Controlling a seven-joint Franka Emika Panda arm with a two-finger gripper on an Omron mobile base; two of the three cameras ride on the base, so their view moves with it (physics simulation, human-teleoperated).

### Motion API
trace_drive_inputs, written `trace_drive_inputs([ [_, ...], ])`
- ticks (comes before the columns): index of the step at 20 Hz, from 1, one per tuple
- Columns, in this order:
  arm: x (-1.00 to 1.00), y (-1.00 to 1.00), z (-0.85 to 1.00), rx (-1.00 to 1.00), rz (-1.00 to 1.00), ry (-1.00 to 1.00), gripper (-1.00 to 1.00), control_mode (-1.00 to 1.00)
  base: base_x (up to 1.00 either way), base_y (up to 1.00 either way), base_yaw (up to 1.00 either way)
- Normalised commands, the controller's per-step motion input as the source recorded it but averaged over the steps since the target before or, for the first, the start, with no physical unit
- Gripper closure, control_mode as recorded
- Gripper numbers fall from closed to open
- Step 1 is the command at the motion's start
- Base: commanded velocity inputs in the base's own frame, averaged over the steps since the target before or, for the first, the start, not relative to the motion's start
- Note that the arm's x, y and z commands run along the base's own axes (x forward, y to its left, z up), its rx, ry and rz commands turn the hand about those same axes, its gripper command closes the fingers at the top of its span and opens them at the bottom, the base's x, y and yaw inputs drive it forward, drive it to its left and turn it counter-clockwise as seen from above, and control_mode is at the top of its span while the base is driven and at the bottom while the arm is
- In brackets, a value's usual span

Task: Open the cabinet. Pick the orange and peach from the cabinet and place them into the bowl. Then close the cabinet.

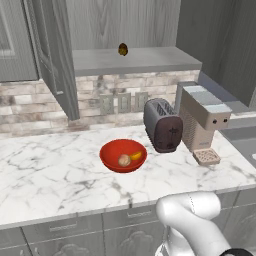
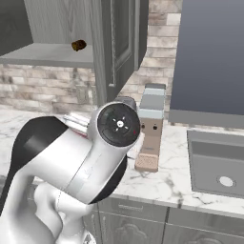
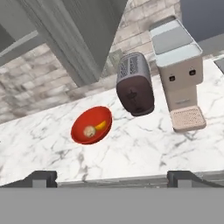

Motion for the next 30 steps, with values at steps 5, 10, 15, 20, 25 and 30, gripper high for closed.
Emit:
trace_drive_inputs([
  [5,0.10,-0.31,0.04,0.21,0.00,-0.18,-1.00,-1.00,0.00,0.00,0.00],
  [10,0.22,-0.28,0.00,0.21,0.00,-0.17,-1.00,-1.00,0.00,0.00,0.00],
  [15,0.48,-0.16,0.00,0.21,0.01,-0.11,-1.00,-1.00,0.00,0.00,0.00],
  [20,0.63,-0.10,0.02,0.20,0.05,-0.07,-1.00,-1.00,0.00,0.00,0.00],
  [25,0.56,-0.19,0.00,0.19,0.03,-0.08,-1.00,-1.00,0.00,0.00,0.00],
  [30,0.60,-0.18,0.00,0.19,0.04,-0.08,-1.00,-1.00,0.00,0.00,0.00],
])
